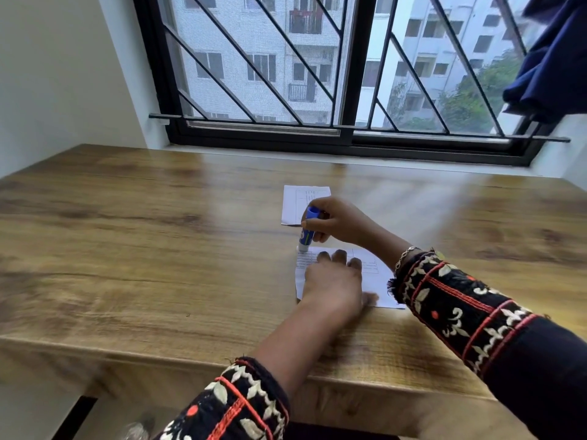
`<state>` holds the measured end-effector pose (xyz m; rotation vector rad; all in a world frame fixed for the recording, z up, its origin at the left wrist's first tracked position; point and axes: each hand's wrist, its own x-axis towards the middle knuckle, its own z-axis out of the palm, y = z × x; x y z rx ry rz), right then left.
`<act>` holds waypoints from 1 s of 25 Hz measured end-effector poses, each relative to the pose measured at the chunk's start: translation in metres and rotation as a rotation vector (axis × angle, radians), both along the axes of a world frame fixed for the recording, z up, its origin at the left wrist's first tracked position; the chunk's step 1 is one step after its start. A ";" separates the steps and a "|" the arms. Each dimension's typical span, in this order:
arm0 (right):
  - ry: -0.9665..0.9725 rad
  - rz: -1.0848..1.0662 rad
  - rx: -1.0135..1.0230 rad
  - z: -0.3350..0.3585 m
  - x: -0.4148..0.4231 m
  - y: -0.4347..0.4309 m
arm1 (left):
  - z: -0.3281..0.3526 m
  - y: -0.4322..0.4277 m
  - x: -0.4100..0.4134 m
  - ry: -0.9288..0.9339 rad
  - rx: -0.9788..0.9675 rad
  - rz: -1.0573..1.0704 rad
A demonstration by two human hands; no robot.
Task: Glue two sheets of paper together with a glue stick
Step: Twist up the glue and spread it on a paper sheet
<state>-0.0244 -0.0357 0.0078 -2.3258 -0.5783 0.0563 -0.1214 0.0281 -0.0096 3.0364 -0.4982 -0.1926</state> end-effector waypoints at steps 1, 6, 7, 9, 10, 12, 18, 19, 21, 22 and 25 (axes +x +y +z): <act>-0.001 0.001 -0.007 0.000 -0.001 -0.001 | 0.000 0.000 0.000 0.001 -0.001 0.002; 0.008 -0.006 -0.007 0.001 -0.002 -0.011 | 0.001 -0.001 0.000 0.006 -0.008 0.010; 0.010 -0.009 -0.005 0.001 -0.002 -0.013 | 0.001 -0.001 -0.001 0.008 -0.006 0.008; 0.017 -0.014 0.002 0.000 -0.003 -0.019 | 0.001 -0.001 -0.001 0.016 -0.003 0.003; 0.019 -0.017 0.007 0.000 -0.004 -0.021 | 0.001 -0.001 -0.001 0.018 -0.003 0.003; 0.023 -0.028 0.010 0.001 -0.006 -0.026 | 0.001 -0.001 -0.002 0.020 -0.014 0.006; 0.016 -0.071 0.031 0.001 -0.010 -0.046 | 0.001 -0.001 -0.003 0.014 -0.012 0.006; 0.016 -0.081 0.039 0.000 -0.011 -0.050 | 0.001 -0.002 -0.004 0.013 -0.010 0.003; 0.013 -0.099 0.050 0.000 -0.013 -0.058 | 0.001 -0.002 -0.005 0.006 -0.007 -0.001; 0.010 -0.108 0.052 0.000 -0.013 -0.062 | 0.001 -0.002 -0.005 0.003 -0.007 -0.001; 0.013 -0.131 0.050 0.001 -0.016 -0.072 | 0.000 -0.002 -0.005 -0.007 0.001 0.001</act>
